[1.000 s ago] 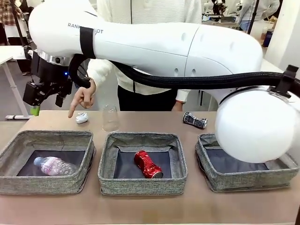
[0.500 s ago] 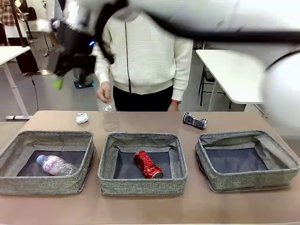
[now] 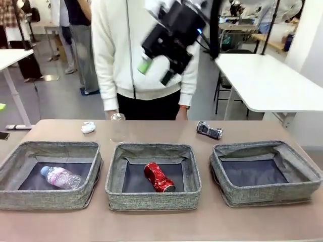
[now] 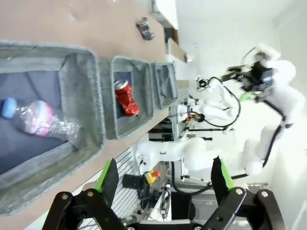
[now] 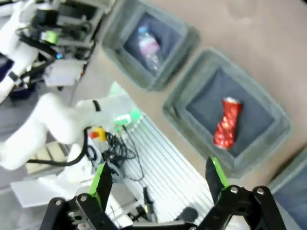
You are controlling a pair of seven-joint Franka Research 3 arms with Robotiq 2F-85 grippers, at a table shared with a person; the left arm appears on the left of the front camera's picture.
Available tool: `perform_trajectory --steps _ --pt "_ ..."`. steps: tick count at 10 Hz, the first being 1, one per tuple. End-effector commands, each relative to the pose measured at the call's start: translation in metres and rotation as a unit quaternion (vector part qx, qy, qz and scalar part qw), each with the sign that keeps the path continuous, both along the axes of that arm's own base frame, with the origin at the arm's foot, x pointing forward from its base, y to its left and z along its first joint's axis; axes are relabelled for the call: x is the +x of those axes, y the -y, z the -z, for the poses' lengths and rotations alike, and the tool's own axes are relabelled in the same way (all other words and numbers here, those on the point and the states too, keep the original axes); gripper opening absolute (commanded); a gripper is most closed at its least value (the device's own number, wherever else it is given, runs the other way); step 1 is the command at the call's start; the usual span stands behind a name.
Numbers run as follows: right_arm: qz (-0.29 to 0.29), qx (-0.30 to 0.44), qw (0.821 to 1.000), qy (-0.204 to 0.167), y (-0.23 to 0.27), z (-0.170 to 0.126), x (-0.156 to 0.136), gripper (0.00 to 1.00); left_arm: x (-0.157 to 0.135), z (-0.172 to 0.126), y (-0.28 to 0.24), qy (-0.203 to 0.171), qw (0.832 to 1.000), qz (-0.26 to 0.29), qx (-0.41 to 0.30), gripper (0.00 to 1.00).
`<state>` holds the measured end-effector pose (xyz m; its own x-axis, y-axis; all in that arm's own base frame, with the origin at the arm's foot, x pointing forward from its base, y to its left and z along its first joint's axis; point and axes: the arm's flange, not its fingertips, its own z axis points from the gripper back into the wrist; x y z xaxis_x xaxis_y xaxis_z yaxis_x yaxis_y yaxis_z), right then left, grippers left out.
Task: Sort the waste into the appropriate baskets.
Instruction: Place the picked waste into the Fabric basket indicated by the person.
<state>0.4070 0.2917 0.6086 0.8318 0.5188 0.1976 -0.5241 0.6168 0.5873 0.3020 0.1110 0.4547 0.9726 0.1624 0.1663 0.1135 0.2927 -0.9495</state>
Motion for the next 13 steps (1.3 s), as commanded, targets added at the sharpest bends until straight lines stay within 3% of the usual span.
perform_trajectory --steps 1,2,3,4,6,7,8,10,11,12,13 --pt "0.068 -0.068 0.995 -0.039 -0.002 0.094 -0.062 1.0 -0.028 0.028 0.053 0.0 0.999 -0.037 -0.011 1.0" --pt "0.0 0.0 1.0 0.0 0.0 0.0 0.0 1.0 0.0 0.0 0.0 0.0 1.0 0.0 0.0 1.0" --pt "0.0 0.0 1.0 0.0 0.0 0.0 0.0 1.0 0.0 0.0 0.0 0.0 1.0 0.0 0.0 1.0" --pt "0.035 -0.029 0.999 -0.021 0.026 0.057 -0.029 1.0 0.0 0.0 0.0 0.0 1.0 0.0 0.0 1.0" --pt "0.094 0.098 0.986 -0.096 0.091 0.056 -0.008 1.0 0.0 0.0 0.0 0.0 1.0 0.0 0.0 1.0" --pt "0.131 0.147 0.971 -0.138 0.142 0.066 -0.01 1.0 0.0 0.0 0.0 0.0 1.0 0.0 0.0 1.0" --pt "0.206 0.218 0.941 -0.155 0.193 0.079 -0.018 1.0 0.0 0.0 0.0 0.0 1.0 0.0 0.0 1.0" --pt "0.228 0.36 0.895 -0.132 0.284 0.107 -0.05 1.0 0.0 0.0 0.0 0.0 1.0 0.0 0.0 1.0" --pt "0.205 0.403 0.88 -0.143 0.317 0.122 -0.068 1.0 0.0 0.0 0.0 0.0 1.0 0.0 0.0 1.0" --pt "0.222 0.421 0.867 -0.147 0.341 0.136 -0.088 1.0 0.0 0.0 0.0 0.0 1.0 0.0 0.0 1.0" --pt "0.235 0.417 0.868 -0.133 0.359 0.149 -0.111 1.0 0.0 0.0 0.0 0.0 1.0 0.0 0.0 1.0"
